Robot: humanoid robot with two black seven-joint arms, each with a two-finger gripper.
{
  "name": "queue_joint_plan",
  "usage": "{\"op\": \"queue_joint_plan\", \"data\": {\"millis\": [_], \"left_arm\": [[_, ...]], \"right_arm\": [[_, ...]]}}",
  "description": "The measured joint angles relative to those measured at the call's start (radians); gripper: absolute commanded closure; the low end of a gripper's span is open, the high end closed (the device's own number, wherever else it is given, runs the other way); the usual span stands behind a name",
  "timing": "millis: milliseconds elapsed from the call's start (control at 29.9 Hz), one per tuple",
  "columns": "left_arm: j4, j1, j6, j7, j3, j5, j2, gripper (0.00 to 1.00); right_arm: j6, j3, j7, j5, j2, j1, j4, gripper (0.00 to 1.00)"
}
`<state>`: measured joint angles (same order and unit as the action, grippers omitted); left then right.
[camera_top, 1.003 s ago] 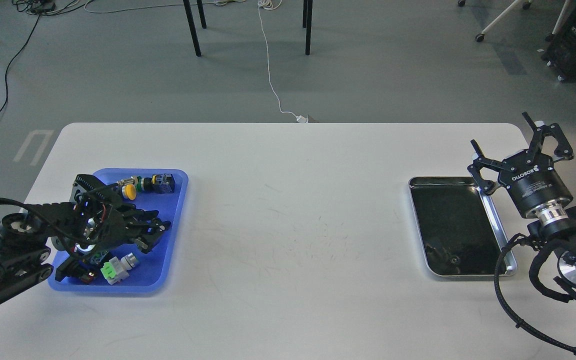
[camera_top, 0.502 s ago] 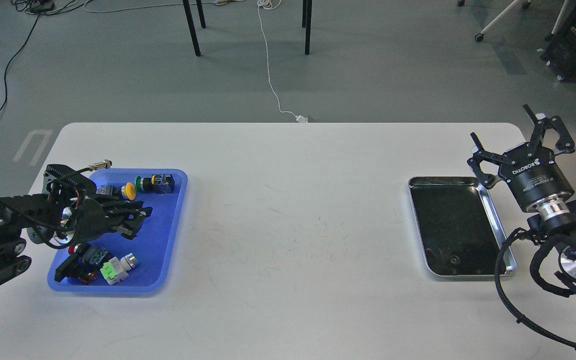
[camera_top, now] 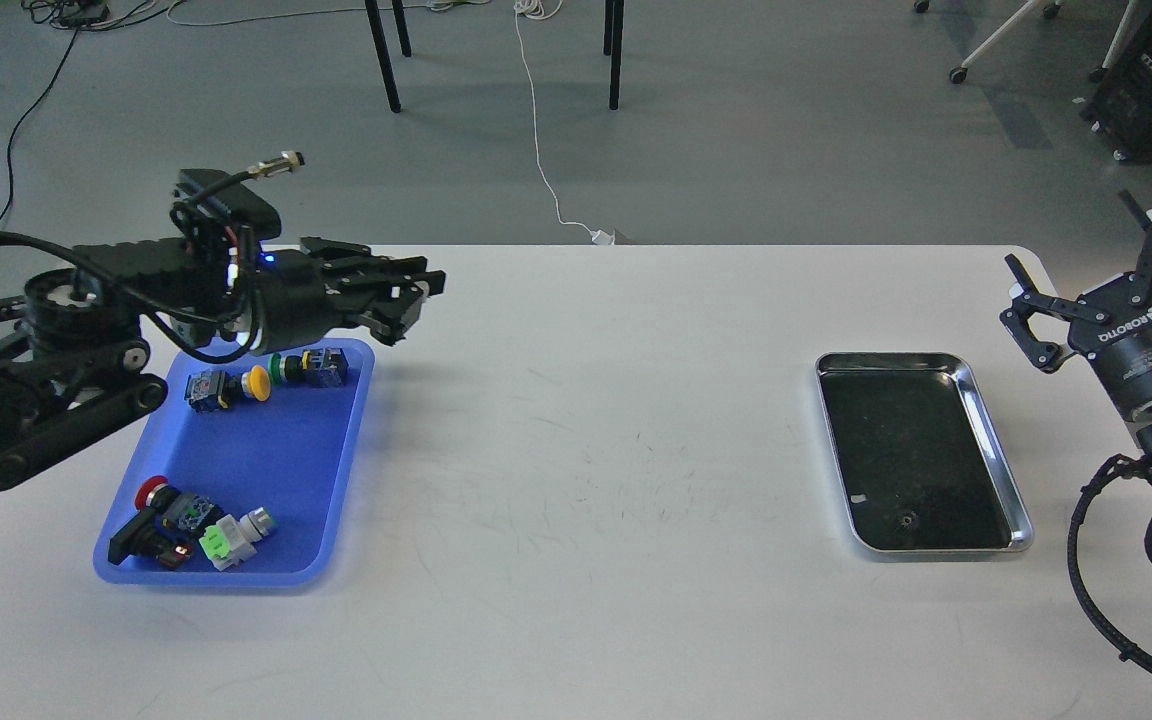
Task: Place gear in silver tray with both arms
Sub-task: 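Carry the second gear with the left gripper to the table center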
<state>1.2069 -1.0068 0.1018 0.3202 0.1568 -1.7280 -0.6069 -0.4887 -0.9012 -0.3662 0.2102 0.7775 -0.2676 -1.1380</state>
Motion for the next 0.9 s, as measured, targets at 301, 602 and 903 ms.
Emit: {"op": "queue_joint_plan", "data": {"millis": [301,602,903], "left_arm": [[-0.145,0.0,0.001,-0.035,-0.045,-0.065,0.381,0.8],[-0.23,0.028,-0.004,-0.038,-0.161,-0.085,0.555,0.8],[-0.404,0.033,-0.009,-0.037,-0.192,-0.097,0.607,0.79]], "right_arm": [[0.0,-0.017,-0.014,0.0,0.121,0.099,-0.026,0.04],[0.0,-0.015,-0.014,0.0,0.201,0.147,-0.059,0.04],[0.0,-0.016,-0.014,0.0,0.229,0.149,-0.099,0.04]]}}
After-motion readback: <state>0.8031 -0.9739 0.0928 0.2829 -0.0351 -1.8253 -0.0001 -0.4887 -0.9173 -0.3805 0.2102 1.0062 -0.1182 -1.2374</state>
